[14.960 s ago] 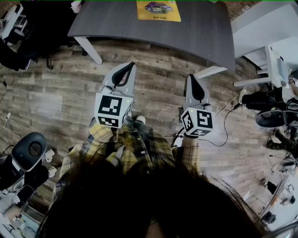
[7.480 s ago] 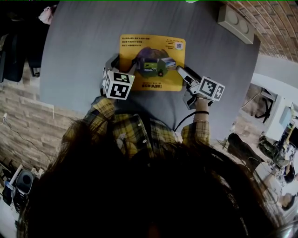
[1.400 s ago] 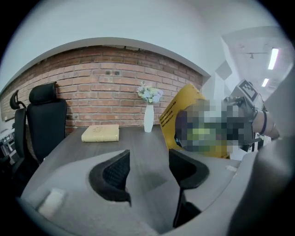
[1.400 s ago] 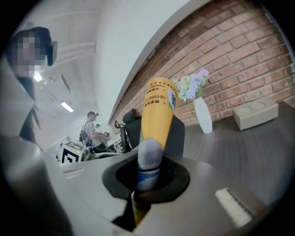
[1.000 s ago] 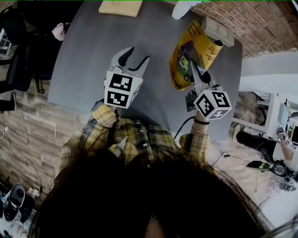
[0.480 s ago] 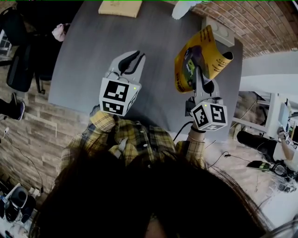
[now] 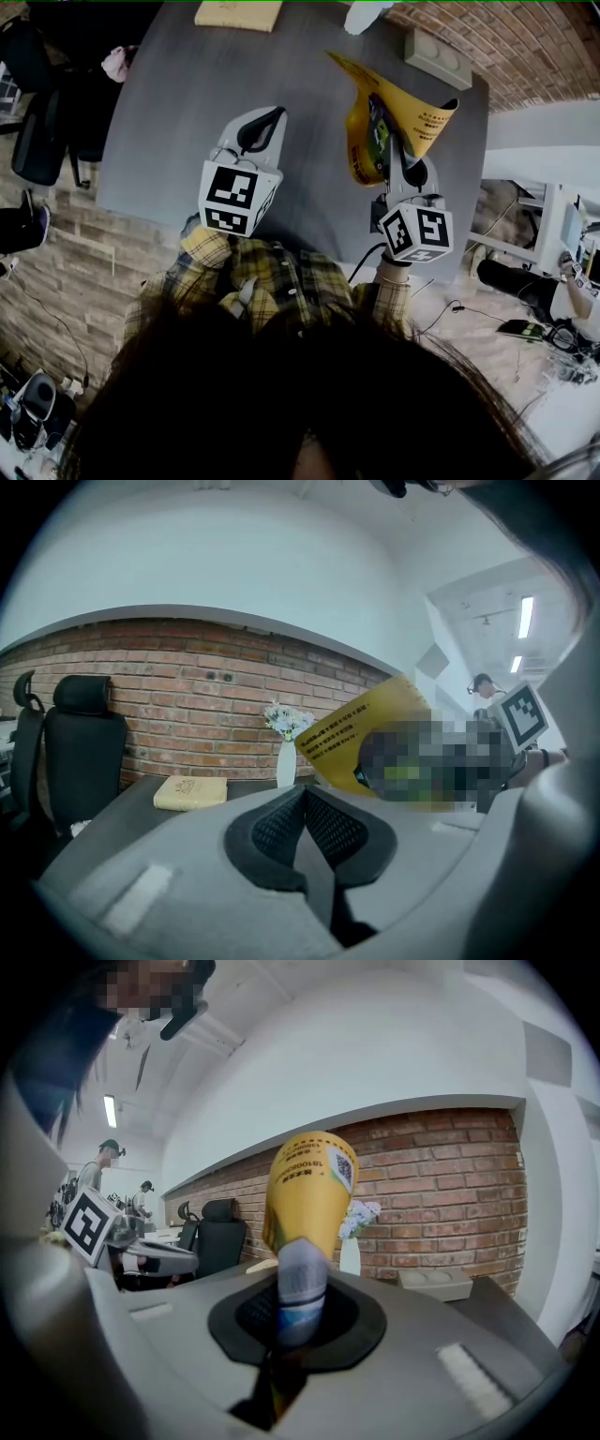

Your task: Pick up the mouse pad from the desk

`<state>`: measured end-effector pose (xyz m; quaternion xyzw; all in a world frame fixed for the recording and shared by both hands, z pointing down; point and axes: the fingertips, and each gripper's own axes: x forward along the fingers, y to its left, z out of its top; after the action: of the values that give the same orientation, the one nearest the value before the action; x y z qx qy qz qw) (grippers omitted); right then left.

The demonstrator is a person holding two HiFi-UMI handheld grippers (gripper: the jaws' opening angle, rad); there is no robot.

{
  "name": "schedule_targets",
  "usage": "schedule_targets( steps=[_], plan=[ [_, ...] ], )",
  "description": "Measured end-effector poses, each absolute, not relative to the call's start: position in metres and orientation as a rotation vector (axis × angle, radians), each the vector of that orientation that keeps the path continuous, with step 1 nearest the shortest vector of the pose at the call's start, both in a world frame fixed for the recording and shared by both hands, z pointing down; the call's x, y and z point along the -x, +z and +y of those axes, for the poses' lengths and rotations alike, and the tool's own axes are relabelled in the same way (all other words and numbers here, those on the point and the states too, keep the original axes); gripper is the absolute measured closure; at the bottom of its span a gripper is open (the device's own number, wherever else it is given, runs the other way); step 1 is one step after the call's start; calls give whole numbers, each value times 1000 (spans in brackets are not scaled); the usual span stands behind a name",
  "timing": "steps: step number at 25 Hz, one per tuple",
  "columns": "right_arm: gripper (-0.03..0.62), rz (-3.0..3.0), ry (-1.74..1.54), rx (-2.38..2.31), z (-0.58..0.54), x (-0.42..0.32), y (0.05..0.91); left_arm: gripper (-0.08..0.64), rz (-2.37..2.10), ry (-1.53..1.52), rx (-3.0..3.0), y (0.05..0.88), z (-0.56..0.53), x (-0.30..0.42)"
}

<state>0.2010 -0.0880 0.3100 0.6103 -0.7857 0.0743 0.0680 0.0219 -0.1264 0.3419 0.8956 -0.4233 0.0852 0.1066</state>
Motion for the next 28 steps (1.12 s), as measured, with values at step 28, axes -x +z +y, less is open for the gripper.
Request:
schedule_targets(
  steps=[28],
  plan=[
    [569, -2342, 268, -1820, -96, -208, 324, 557, -1227, 289, -2639, 349, -131, -30]
  ],
)
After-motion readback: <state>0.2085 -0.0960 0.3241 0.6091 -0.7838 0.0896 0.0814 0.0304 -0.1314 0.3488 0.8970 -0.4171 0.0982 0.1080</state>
